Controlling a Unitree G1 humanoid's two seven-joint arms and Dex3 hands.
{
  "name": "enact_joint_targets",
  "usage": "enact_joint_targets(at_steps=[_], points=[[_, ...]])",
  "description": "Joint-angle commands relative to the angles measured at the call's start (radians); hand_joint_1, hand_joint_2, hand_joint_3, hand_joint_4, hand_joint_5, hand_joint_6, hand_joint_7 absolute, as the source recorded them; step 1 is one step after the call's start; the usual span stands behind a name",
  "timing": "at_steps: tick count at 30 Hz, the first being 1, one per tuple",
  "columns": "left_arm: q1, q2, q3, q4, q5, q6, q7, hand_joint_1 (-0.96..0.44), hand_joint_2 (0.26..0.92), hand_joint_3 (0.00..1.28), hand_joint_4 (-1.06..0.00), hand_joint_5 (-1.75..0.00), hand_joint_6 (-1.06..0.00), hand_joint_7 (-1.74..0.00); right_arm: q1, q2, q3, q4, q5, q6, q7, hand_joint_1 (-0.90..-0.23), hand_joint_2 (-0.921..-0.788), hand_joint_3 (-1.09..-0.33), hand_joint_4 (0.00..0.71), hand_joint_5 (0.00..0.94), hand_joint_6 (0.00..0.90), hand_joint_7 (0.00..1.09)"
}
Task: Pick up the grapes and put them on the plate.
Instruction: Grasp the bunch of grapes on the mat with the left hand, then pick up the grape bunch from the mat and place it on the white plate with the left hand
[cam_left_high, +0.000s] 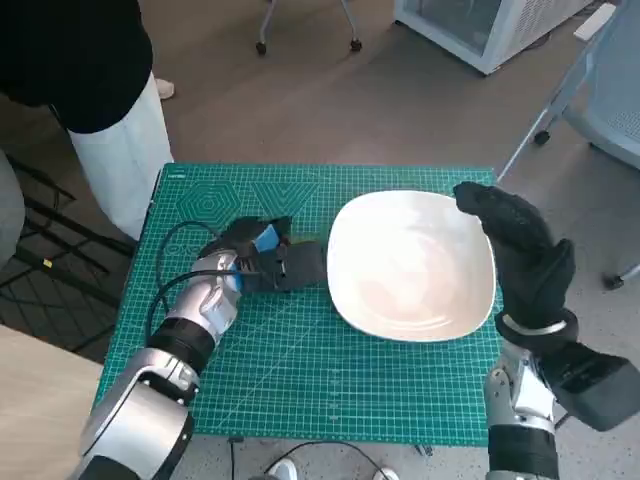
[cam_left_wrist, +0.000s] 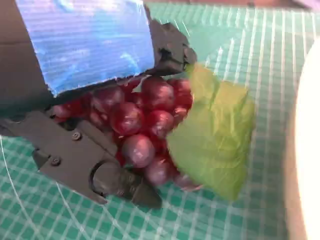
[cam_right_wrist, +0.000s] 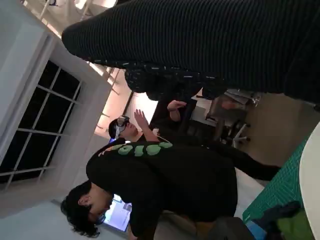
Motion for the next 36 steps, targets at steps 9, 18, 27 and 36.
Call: enact_joint_targets(at_steps=[9, 18, 27, 36], points=[[0.061, 0.005, -0.037, -0.036, 0.014, -0.008, 0.011, 0.04, 0.911, 0.21, -0.47, -1.55, -0.64, -0.91, 0.001, -0.003, -0.001, 0.018, 0.0, 0.009, 0.003, -0.477, -0.921, -0.582, 0.244, 0.0, 0.073, 0.4], [0.069, 0.016, -0.031, -0.056, 0.003, -0.011, 0.008, 0.01, 0.921, 0.17, -0.52, -1.5, -0.59, -1.03, 0.002, -0.002, 0.002, 0.011, -0.002, 0.01, 0.0, -0.479, -0.921, -0.585, 0.244, 0.0, 0.07, 0.4], [0.073, 0.012, -0.031, -0.047, 0.001, -0.009, 0.017, 0.01, 0.921, 0.18, -0.49, -1.53, -0.6, -1.02, 0.001, -0.002, 0.002, 0.01, 0.001, 0.011, 0.001, -0.476, -0.921, -0.59, 0.241, 0.0, 0.064, 0.41], [0.074, 0.015, -0.028, -0.05, -0.001, -0.008, 0.018, 0.0, 0.921, 0.19, -0.51, -1.35, -0.52, -1.29, 0.004, 0.0, 0.003, 0.008, 0.001, 0.008, 0.001, -0.476, -0.921, -0.591, 0.242, 0.001, 0.062, 0.41]])
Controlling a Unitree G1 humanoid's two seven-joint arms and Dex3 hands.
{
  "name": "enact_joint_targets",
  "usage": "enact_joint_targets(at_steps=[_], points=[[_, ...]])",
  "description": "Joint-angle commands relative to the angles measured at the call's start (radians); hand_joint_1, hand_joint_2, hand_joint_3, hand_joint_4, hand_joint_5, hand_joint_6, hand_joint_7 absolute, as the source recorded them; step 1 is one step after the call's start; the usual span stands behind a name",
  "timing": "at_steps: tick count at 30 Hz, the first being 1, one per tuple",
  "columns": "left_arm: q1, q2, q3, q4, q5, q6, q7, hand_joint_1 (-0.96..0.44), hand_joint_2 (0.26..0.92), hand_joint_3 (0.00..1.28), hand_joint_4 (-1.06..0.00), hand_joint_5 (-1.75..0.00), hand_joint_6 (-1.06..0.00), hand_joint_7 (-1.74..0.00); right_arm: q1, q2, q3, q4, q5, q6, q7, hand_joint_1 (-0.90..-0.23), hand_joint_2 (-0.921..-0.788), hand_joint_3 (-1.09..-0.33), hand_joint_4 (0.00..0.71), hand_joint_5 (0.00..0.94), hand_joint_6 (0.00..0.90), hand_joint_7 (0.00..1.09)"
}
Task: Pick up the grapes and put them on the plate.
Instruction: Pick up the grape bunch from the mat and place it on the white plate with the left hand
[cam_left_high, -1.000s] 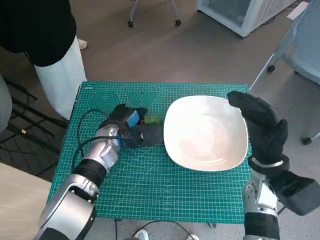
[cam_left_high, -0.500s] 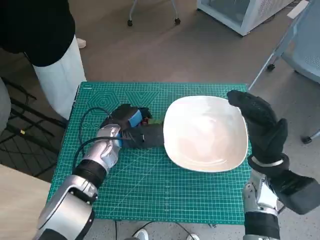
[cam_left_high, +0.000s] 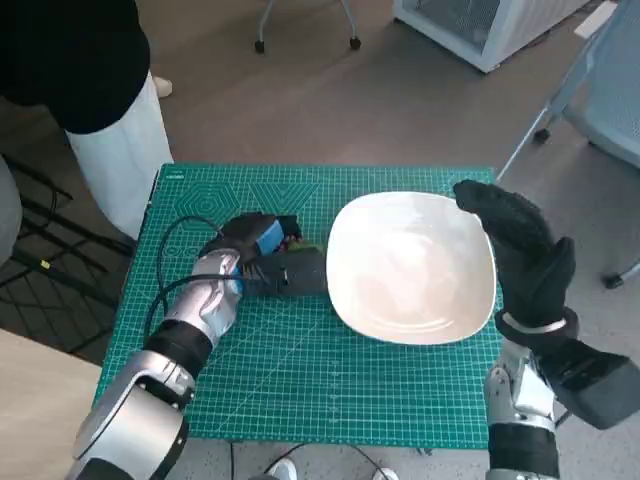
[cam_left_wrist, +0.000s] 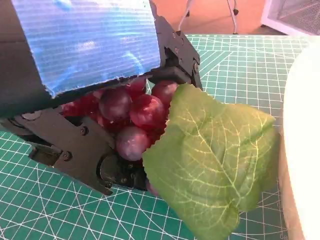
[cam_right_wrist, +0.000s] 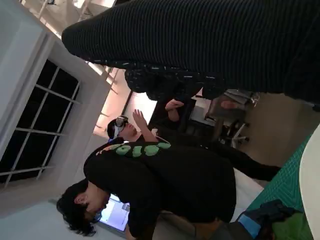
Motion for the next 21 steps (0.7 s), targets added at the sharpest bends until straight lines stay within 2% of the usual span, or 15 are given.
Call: enact_joint_targets(at_steps=[1, 10, 16, 18, 21], points=[[0.051, -0.005, -0.004, 0.019, -0.004, 0.009, -0.015, 0.0, 0.921, 0.19, -0.51, -1.35, -0.52, -1.3, 0.01, 0.0, 0.0, 0.004, 0.001, 0.008, 0.002, -0.476, -0.921, -0.591, 0.242, 0.001, 0.062, 0.42], [0.055, 0.008, 0.017, -0.037, -0.018, 0.031, -0.029, 0.0, 0.921, 0.18, -0.52, -1.33, -0.53, -1.3, 0.016, 0.002, 0.003, -0.013, 0.004, 0.018, 0.0, -0.479, -0.921, -0.59, 0.242, 0.001, 0.058, 0.42], [0.087, 0.037, 0.039, -0.157, -0.022, 0.063, -0.052, 0.0, 0.921, 0.15, -0.58, -1.4, -0.59, -1.08, 0.015, 0.001, 0.001, -0.01, 0.007, 0.019, 0.004, -0.479, -0.921, -0.591, 0.241, 0.0, 0.055, 0.43], [0.105, 0.05, 0.045, -0.213, -0.019, 0.075, -0.06, 0.0, 0.921, 0.14, -0.58, -1.38, -0.59, -1.1, 0.014, 0.001, 0.0, -0.008, 0.008, 0.019, 0.005, -0.479, -0.921, -0.591, 0.241, 0.0, 0.054, 0.43], [0.141, 0.075, 0.055, -0.316, -0.012, 0.092, -0.067, 0.0, 0.921, 0.16, -0.55, -1.34, -0.55, -1.22, 0.014, 0.001, 0.0, -0.008, 0.009, 0.019, 0.006, -0.478, -0.921, -0.592, 0.24, 0.0, 0.053, 0.43]])
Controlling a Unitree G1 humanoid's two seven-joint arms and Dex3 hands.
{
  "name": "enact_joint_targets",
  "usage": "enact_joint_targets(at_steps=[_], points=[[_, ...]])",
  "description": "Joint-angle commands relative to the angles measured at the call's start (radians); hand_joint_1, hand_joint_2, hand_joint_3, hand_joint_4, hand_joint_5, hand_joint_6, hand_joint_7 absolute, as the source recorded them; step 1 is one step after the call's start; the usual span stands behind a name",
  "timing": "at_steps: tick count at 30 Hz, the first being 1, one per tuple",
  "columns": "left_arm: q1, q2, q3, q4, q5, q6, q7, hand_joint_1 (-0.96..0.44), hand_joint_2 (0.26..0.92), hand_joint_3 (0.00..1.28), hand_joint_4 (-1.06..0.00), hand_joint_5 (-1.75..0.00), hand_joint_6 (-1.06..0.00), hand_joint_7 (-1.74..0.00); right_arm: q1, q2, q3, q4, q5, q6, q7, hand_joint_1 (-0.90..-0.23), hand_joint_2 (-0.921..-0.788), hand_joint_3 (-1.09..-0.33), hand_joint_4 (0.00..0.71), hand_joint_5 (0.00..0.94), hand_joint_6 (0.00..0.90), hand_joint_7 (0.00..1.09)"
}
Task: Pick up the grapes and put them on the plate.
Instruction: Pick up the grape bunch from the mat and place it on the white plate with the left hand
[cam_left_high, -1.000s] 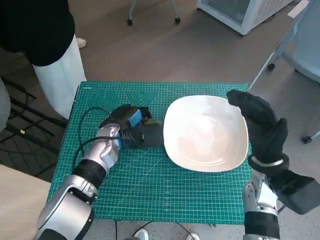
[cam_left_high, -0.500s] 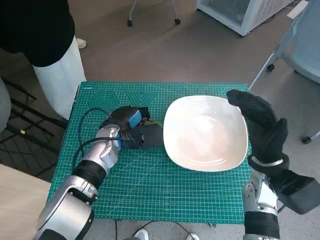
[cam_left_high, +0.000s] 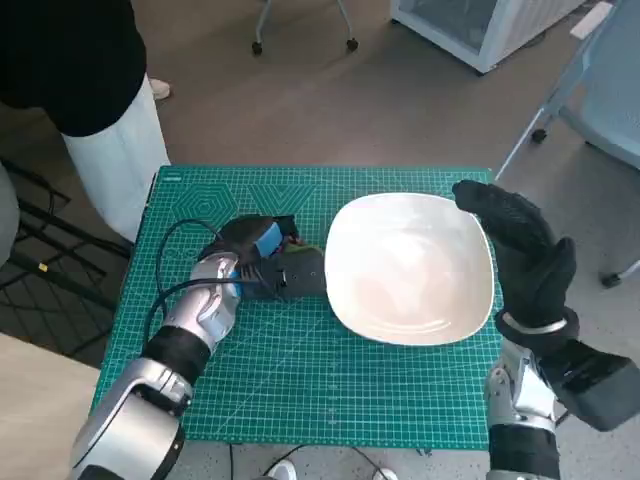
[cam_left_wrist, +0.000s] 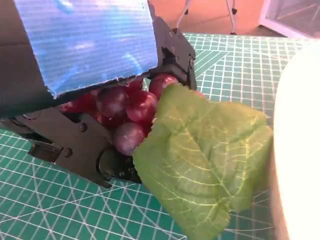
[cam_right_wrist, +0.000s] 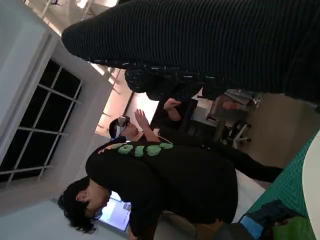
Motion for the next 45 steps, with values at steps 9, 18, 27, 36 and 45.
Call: enact_joint_targets(at_steps=[9, 18, 27, 36, 45], points=[[0.174, 0.106, 0.059, -0.429, 0.025, 0.067, -0.027, 0.0, 0.921, 0.21, -0.5, -1.46, -0.53, -1.16, 0.013, 0.001, -0.002, 0.003, 0.011, 0.015, 0.006, -0.478, -0.921, -0.593, 0.24, 0.0, 0.05, 0.44], [0.245, 0.146, 0.108, -0.669, 0.052, 0.104, -0.018, 0.0, 0.921, 0.21, -0.54, -1.35, -0.46, -1.29, 0.006, 0.002, -0.004, 0.011, 0.014, 0.016, 0.008, -0.477, -0.921, -0.595, 0.238, 0.0, 0.045, 0.44], [0.303, 0.158, 0.16, -0.831, 0.067, 0.093, -0.005, 0.01, 0.921, 0.17, -0.58, -1.42, -0.53, -1.11, -0.001, 0.007, -0.004, 0.024, 0.012, 0.009, 0.007, -0.479, -0.921, -0.593, 0.239, 0.001, 0.043, 0.45], [0.333, 0.156, 0.183, -0.885, 0.075, 0.057, 0.022, 0.0, 0.921, 0.16, -0.61, -1.25, -0.5, -1.27, 0.003, 0.009, -0.003, 0.015, 0.01, 0.01, 0.002, -0.485, -0.921, -0.593, 0.239, 0.001, 0.039, 0.46], [0.305, 0.134, 0.173, -0.864, 0.075, 0.04, 0.02, 0.0, 0.921, 0.16, -0.6, -1.29, -0.51, -1.23, 0.002, 0.011, -0.004, 0.015, 0.01, 0.011, 0.0, -0.486, -0.921, -0.592, 0.24, 0.001, 0.036, 0.46]])
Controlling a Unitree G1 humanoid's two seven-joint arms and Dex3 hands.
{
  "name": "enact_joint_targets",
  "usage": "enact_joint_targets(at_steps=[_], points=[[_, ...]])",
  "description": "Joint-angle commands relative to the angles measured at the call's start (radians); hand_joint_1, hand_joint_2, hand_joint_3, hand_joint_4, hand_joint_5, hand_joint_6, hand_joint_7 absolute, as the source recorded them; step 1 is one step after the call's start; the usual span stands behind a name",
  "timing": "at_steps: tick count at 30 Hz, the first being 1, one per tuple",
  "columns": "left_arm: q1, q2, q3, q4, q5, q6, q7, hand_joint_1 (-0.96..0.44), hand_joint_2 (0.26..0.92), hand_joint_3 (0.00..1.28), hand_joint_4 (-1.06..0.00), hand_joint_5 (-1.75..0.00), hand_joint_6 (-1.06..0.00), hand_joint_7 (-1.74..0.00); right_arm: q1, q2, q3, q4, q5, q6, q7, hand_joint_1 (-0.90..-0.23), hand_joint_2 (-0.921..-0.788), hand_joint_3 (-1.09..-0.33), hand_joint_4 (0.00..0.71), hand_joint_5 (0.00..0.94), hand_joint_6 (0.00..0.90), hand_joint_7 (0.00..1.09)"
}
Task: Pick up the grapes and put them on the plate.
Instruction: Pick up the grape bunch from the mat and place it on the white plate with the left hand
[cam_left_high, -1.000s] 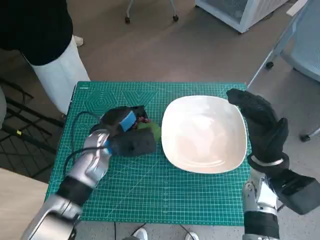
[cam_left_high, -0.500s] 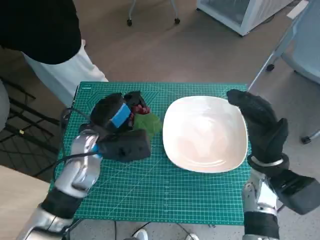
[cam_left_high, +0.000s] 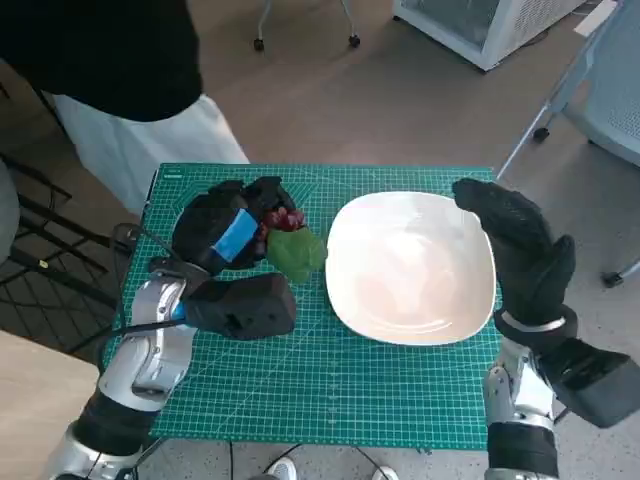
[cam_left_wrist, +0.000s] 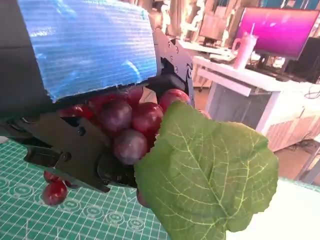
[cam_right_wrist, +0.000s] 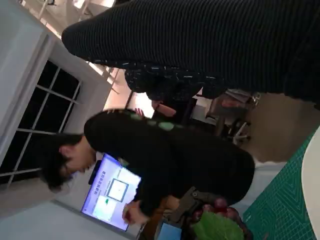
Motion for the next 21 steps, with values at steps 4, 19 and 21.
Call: enact_joint_targets(at_steps=[4, 19, 21], points=[[-0.054, -0.038, -0.023, 0.02, 0.018, -0.005, -0.009, 0.0, 0.921, 0.16, -0.61, -1.29, -0.5, -1.24, 0.008, 0.007, -0.002, -0.004, 0.005, 0.015, -0.007, -0.486, -0.921, -0.591, 0.241, 0.001, 0.037, 0.46], [-0.271, -0.16, -0.138, 0.145, 0.055, 0.024, -0.118, 0.0, 0.921, 0.18, -0.58, -1.41, -0.51, -1.15, 0.034, -0.002, -0.007, -0.048, 0.006, 0.031, -0.011, -0.481, -0.921, -0.59, 0.241, 0.001, 0.037, 0.47], [-0.307, -0.174, -0.152, 0.169, 0.055, 0.014, -0.13, 0.0, 0.921, 0.19, -0.57, -1.43, -0.51, -1.14, 0.038, -0.004, -0.008, -0.054, 0.004, 0.031, -0.013, -0.48, -0.921, -0.589, 0.241, 0.001, 0.038, 0.47]])
